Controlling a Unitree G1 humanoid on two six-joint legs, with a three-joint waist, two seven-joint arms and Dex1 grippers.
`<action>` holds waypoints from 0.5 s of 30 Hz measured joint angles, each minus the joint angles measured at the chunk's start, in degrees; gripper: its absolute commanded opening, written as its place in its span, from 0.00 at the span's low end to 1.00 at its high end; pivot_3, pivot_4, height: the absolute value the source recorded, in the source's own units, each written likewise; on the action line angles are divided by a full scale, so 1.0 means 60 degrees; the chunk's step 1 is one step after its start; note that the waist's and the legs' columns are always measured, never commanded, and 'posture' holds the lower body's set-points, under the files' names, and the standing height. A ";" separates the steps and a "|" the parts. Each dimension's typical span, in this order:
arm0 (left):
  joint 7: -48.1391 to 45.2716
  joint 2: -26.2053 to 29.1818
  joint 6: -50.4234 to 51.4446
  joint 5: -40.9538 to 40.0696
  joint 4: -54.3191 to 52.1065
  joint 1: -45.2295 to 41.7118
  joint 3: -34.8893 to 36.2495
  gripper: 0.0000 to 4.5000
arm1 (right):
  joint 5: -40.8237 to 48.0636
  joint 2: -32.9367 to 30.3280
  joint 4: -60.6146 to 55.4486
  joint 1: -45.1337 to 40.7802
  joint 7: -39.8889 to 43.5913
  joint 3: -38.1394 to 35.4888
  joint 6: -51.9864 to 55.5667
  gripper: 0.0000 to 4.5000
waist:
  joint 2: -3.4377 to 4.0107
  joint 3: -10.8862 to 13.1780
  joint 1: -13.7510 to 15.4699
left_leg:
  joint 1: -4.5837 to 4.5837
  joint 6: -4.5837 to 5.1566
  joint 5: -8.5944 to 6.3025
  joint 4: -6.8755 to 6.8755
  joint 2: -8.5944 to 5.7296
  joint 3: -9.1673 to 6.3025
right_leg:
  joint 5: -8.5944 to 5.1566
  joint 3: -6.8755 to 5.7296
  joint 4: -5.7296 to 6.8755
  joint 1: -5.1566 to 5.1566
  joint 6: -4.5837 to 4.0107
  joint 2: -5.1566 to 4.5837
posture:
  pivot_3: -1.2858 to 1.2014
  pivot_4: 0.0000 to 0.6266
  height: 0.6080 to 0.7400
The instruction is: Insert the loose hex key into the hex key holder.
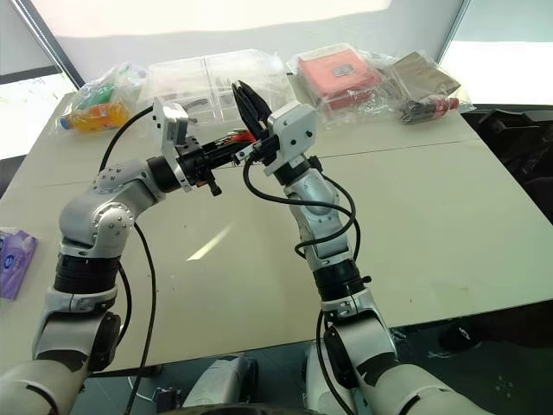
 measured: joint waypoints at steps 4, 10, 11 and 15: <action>0.0034 -0.0001 -0.0012 -0.0017 0.0003 -0.0010 0.0000 0.00 | -0.0012 0.0001 0.0000 0.0071 0.0002 0.0025 0.0000 0.00 | 0.0000 0.0000 0.0001 | 0.0000 0.0000 0.0000 0.0000 0.0000 0.0000 | 0.0000 0.0000 0.0000 0.0000 0.0000 0.0000 | 0.52 0.24 1.00; 0.0082 -0.0004 -0.0024 -0.0033 0.0003 -0.0022 0.0000 0.00 | -0.0053 0.0001 0.0000 0.0146 0.0003 0.0027 0.0000 0.00 | 0.0000 0.0000 0.0000 | 0.0000 0.0000 0.0000 0.0000 0.0000 0.0000 | 0.0000 0.0000 0.0000 0.0000 0.0000 0.0000 | 0.52 0.24 1.00; 0.0088 -0.0004 -0.0023 -0.0035 0.0003 -0.0023 0.0000 0.00 | -0.0065 0.0001 0.0000 0.0147 0.0002 0.0027 0.0002 0.00 | 0.0000 0.0000 0.0000 | 0.0000 0.0000 0.0000 0.0000 0.0000 0.0000 | 0.0000 0.0000 0.0000 0.0000 0.0000 0.0000 | 0.52 0.24 1.00; 0.0141 -0.0003 -0.0020 -0.0042 0.0003 -0.0024 0.0000 0.00 | -0.0029 -0.0004 -0.0022 0.0212 0.0027 0.0024 0.0226 0.15 | 0.0000 0.0000 0.0002 | 0.0000 0.0000 0.0000 0.0000 0.0000 0.0000 | 0.0000 0.0000 0.0000 0.0000 0.0000 0.0000 | 0.52 0.24 1.00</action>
